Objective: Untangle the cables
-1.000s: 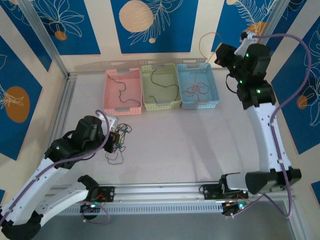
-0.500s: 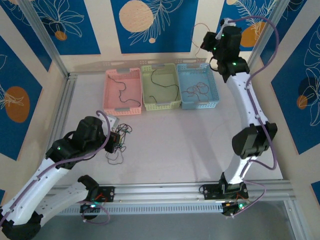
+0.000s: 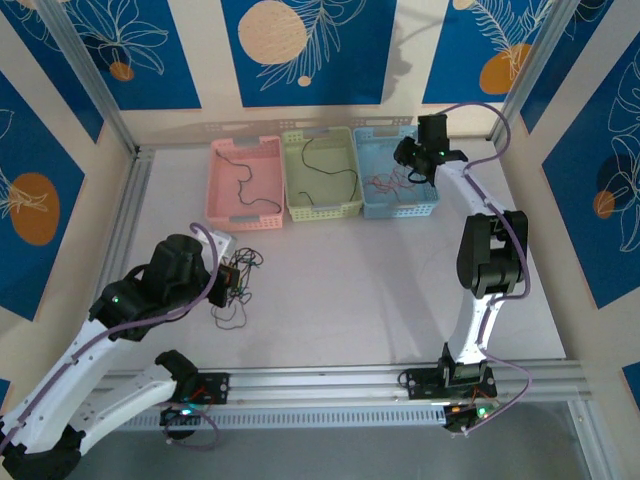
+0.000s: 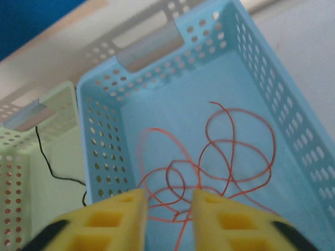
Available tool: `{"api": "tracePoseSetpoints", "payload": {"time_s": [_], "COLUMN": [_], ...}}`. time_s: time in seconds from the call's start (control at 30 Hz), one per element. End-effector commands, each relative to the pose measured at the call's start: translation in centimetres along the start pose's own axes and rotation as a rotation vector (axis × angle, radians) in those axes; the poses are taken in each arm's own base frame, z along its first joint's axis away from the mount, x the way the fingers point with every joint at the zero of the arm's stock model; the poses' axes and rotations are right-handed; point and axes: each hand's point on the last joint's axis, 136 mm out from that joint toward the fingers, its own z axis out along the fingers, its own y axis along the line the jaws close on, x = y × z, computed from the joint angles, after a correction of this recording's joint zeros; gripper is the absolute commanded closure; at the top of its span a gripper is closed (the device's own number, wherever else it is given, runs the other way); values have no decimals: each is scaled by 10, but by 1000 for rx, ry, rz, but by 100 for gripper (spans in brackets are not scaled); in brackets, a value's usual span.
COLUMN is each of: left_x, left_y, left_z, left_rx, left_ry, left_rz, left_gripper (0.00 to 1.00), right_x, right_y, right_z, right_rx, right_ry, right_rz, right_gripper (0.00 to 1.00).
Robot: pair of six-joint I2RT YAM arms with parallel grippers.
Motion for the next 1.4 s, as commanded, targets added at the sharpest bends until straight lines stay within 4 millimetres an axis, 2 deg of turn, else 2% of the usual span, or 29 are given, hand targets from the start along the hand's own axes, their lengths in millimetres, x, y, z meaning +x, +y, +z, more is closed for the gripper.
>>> {"api": "tracePoseSetpoints", "payload": {"time_s": [0.0, 0.13, 0.2, 0.3, 0.37, 0.47, 0.5, 0.57, 0.63, 0.7, 0.8, 1.0, 1.1, 1.37], "left_x": [-4, -4, -4, -4, -5, -17, -24, -47, -63, -69, -60, -33, -30, -28], "left_y": [2, 3, 3, 1, -3, -15, -26, -62, -83, -89, -87, -80, -84, -90], "left_z": [-1, 1, 1, 1, 1, -4, -6, -13, -16, -10, 16, 67, 71, 73], "left_rx": [-9, -10, -10, -2, 23, 77, 136, 342, 477, 527, 551, 560, 588, 615], "left_ry": [-28, -23, -23, -22, -21, -34, -49, -108, -160, -192, -191, -146, -141, -116], "left_rz": [1, 1, 2, 1, 2, -41, -62, -106, -140, -163, -227, -343, -367, -380], "left_gripper": [100, 100, 100, 100, 100, 100, 100, 100, 100, 100, 100, 100, 100, 100], "right_x": [-5, -4, -5, 9, 31, 79, 93, 132, 159, 188, 216, 257, 272, 305], "right_y": [11, 11, 13, 27, 41, 59, 66, 73, 77, 78, 80, 86, 95, 132], "right_z": [-18, -34, -50, -82, -107, -140, -151, -172, -196, -217, -242, -271, -279, -294], "right_rx": [-70, -74, -107, -220, -318, -463, -515, -631, -746, -854, -951, -1100, -1159, -1270], "right_ry": [6, 31, 22, 17, 24, 46, 42, 52, 53, 83, 92, 135, 160, 268], "right_rz": [17, 9, 14, 17, -3, -84, -114, -162, -181, -213, -283, -379, -407, -483], "right_gripper": [58, 52, 52, 53, 53, 53, 53, 53, 54, 54, 54, 50, 44, 42]}}
